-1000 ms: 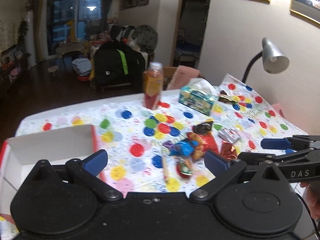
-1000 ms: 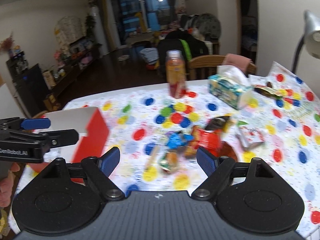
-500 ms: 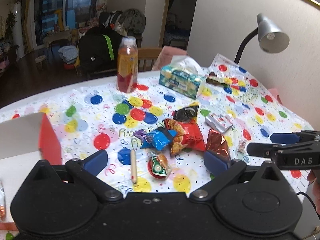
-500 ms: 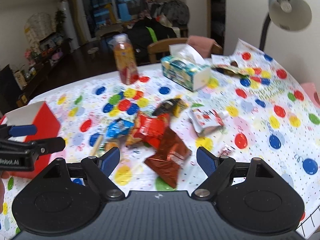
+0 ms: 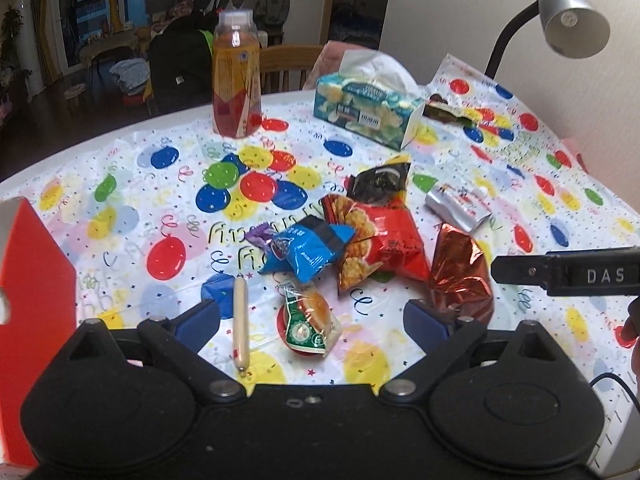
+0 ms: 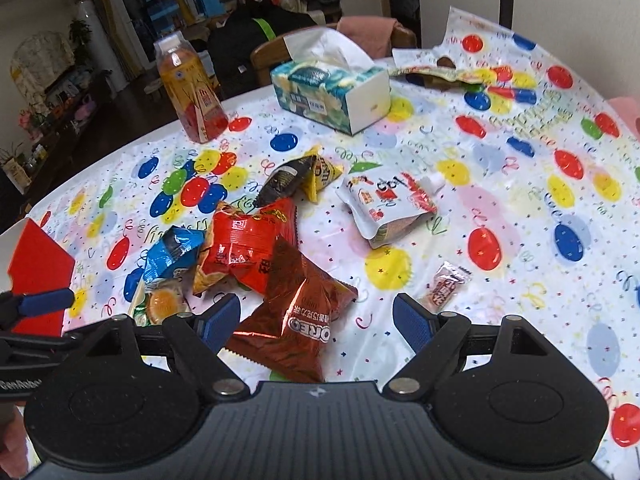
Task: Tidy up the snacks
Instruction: 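Grasp the green-wrapped bun with the left tool while the right tool grasps the brown Oreo bag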
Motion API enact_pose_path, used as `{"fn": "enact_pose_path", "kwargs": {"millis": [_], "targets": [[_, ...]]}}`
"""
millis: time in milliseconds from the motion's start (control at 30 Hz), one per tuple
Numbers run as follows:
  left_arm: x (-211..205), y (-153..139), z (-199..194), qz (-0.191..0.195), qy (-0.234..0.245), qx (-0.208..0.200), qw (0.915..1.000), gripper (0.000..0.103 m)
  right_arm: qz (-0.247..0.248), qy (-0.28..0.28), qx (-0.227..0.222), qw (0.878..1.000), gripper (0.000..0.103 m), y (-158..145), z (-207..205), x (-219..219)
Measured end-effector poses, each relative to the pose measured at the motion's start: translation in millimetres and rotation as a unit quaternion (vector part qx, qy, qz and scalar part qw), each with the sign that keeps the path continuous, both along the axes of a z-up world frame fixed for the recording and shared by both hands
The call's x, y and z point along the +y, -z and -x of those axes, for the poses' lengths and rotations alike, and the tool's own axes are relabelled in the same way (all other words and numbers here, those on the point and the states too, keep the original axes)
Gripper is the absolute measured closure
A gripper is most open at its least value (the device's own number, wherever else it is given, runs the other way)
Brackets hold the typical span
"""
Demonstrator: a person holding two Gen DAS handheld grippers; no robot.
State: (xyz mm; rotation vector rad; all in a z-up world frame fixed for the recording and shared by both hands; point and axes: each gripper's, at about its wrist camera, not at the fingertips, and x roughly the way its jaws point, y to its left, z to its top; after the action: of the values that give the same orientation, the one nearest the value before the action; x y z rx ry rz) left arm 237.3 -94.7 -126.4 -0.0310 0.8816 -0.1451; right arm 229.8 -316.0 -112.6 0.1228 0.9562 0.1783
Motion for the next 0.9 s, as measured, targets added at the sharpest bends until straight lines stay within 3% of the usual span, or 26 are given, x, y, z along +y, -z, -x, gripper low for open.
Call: {"fn": "enact_pose_path", "kwargs": {"millis": [533, 900], "targets": [[-7.1, 39.6, -35.6, -0.002, 0.001, 0.052, 0.9986, 0.031, -0.056, 0.024, 0.072, 0.996, 0.035, 37.9, -37.3, 0.6], [-6.5, 47.2, -42.2, 0.004, 0.006, 0.062, 0.9981, 0.062, -0.077, 0.031, 0.086, 0.993, 0.054, 41.3, -38.2, 3.7]]}}
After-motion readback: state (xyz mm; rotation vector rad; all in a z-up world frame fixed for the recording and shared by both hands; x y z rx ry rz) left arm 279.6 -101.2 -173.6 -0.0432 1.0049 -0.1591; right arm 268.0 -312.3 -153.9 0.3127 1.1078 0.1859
